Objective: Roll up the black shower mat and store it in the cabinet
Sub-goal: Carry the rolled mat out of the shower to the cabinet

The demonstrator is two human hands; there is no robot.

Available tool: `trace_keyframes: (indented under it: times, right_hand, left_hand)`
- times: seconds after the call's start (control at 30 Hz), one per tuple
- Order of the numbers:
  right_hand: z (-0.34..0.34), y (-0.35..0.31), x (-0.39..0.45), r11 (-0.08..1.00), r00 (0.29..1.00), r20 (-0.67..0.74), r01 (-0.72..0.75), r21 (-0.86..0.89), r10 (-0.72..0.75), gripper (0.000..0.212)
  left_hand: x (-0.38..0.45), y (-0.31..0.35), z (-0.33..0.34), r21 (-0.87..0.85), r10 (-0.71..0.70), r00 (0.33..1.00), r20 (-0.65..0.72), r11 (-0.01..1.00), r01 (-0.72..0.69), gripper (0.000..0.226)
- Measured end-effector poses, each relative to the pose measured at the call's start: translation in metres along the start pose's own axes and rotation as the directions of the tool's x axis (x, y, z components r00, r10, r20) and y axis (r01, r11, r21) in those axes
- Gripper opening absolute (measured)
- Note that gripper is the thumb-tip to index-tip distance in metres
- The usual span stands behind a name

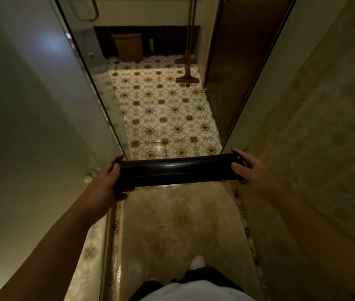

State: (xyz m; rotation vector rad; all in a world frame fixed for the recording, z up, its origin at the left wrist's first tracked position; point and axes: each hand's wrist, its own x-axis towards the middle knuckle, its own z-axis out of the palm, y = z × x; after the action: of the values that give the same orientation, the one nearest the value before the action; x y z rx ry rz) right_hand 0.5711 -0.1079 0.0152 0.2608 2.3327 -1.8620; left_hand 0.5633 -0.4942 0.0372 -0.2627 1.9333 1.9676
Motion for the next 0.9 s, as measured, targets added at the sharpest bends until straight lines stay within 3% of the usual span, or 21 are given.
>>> trace_keyframes:
  times: [0.23, 0.43, 0.6, 0.9]
  right_hand:
    - [-0.034, -0.009, 0.023, 0.999, 0.999, 0.024, 0.026, -0.020, -0.026, 0.053]
    - [-0.047, -0.014, 0.051, 0.998, 1.000, 0.014, 0.020, 0.060, -0.021, 0.051]
    - [-0.055, -0.013, 0.079, 0.998, 0.999, 0.037, -0.014, 0.056, 0.012, 0.064]
    - [-0.039, -0.025, 0.173, 0.999, 0.999, 0.030, -0.022, 0.035, 0.021, 0.045]
  left_hand:
    - [0.014, 0.007, 0.024, -0.215, -0.056, 0.998, 0.009, 0.975, 0.056, 0.032]
    - [0.033, 0.023, 0.041, -0.246, -0.041, 0.999, -0.008, 0.969, 0.038, 0.042]
    - [0.060, 0.030, 0.049, -0.242, -0.036, 0.998, -0.048, 0.970, 0.024, 0.042]
    - [0.152, 0.053, 0.023, -0.245, -0.051, 0.998, -0.021, 0.969, 0.045, 0.038]
